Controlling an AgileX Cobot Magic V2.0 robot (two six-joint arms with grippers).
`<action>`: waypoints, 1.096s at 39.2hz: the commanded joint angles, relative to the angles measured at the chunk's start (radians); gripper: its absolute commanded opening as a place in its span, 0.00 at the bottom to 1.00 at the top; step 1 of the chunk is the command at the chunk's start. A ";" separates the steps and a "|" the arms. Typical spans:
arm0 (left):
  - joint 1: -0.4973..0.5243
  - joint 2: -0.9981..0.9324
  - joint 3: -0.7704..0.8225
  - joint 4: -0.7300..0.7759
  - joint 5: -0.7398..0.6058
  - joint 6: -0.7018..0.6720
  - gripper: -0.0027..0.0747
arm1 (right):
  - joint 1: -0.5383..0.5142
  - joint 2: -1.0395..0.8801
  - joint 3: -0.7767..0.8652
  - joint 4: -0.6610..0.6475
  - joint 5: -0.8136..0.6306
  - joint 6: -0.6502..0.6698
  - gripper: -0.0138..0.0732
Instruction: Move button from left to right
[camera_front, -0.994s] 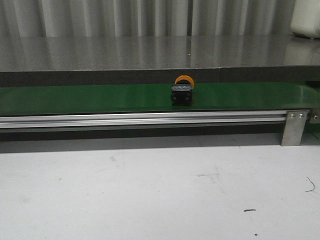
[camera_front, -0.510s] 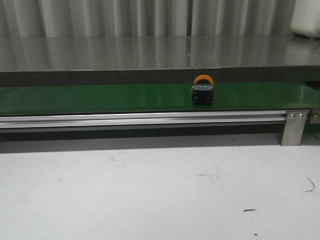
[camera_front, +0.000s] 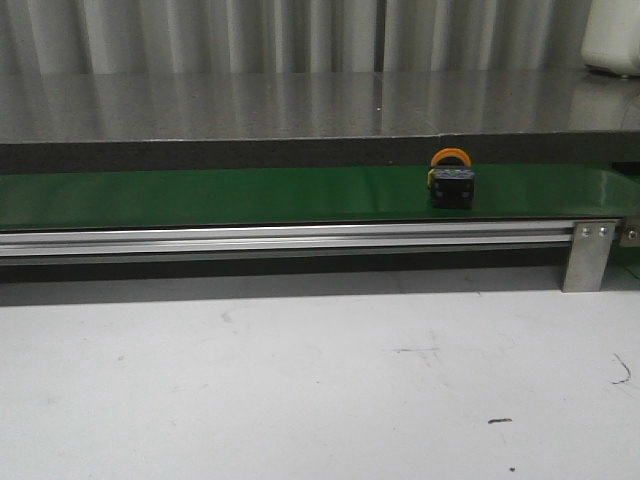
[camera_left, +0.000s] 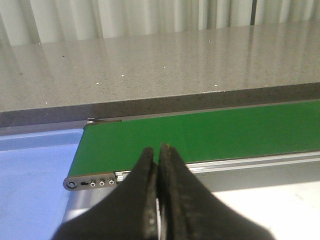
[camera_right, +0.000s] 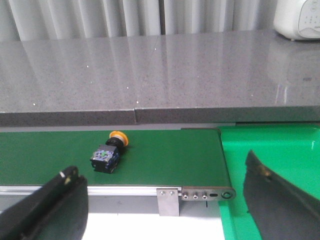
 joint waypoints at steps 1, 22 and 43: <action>-0.006 0.011 -0.023 -0.015 -0.074 -0.010 0.01 | -0.005 0.066 -0.042 0.004 -0.098 -0.005 0.90; -0.006 0.011 -0.023 -0.015 -0.074 -0.010 0.01 | -0.005 0.710 -0.441 0.004 0.022 -0.005 0.90; -0.006 0.011 -0.023 -0.015 -0.074 -0.010 0.01 | -0.009 1.252 -0.821 0.057 0.229 0.010 0.90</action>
